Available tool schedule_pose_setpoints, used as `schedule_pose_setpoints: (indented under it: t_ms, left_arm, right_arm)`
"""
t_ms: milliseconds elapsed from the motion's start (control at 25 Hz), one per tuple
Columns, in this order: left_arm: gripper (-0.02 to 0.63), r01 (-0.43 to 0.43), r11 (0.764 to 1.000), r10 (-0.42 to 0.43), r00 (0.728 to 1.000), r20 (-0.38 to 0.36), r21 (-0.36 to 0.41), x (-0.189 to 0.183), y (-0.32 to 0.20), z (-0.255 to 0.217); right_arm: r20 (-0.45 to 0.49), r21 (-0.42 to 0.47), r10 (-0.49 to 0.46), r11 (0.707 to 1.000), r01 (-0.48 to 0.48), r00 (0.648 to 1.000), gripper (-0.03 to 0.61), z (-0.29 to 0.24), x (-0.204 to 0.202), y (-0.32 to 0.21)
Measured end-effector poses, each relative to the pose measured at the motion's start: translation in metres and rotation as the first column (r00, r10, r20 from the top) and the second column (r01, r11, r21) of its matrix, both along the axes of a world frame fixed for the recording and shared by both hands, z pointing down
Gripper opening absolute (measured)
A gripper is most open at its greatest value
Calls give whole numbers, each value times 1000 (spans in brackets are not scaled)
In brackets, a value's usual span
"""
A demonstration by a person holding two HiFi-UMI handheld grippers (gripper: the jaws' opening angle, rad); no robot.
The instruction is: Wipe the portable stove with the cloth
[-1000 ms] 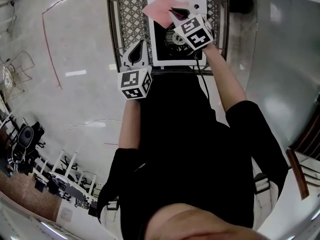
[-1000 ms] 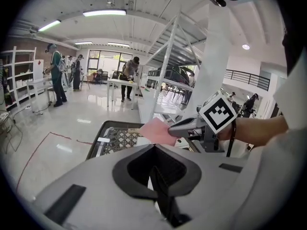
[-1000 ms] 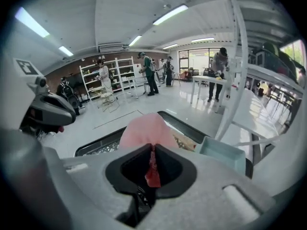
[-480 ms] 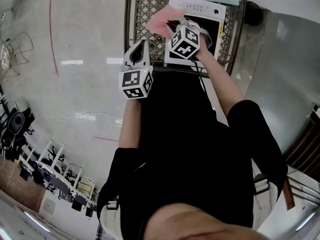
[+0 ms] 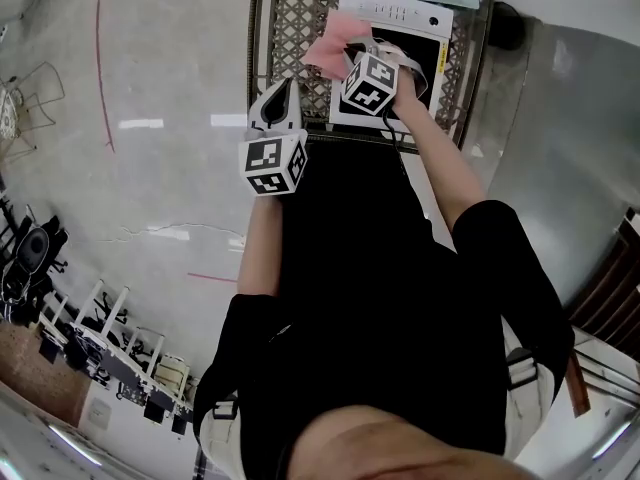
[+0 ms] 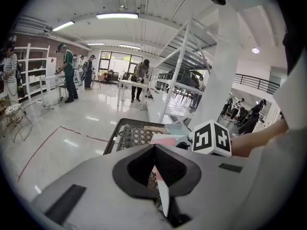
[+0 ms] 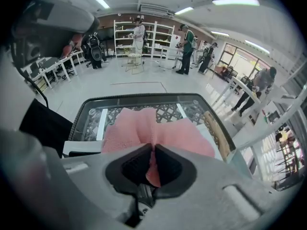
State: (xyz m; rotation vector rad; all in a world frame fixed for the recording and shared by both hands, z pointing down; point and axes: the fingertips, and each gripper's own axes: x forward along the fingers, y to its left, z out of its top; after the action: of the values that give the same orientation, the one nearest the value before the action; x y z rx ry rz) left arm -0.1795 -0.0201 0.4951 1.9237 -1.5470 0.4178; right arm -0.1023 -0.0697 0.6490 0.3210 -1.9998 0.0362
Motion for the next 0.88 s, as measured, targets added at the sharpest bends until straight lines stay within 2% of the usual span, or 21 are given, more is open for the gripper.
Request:
schedule_pose_setpoints:
  t_ms: [280,640,880]
  left_arm:
    - [-1,-45,999,45,999,-1,-4,16,-5,2]
    - [-2,-111,994,111,994,-3,-4,43,-17,3]
    - [0,-140,990,140,990,4,-13,55,-21,4]
  right_arm:
    - [-3,26,25,999,-24,1000,23,-13,23,-1]
    - [48,11,168,986,-168,985,23,-24,65,-18]
    - [36,-11,245,970,-245,969,23,-11,88,-28]
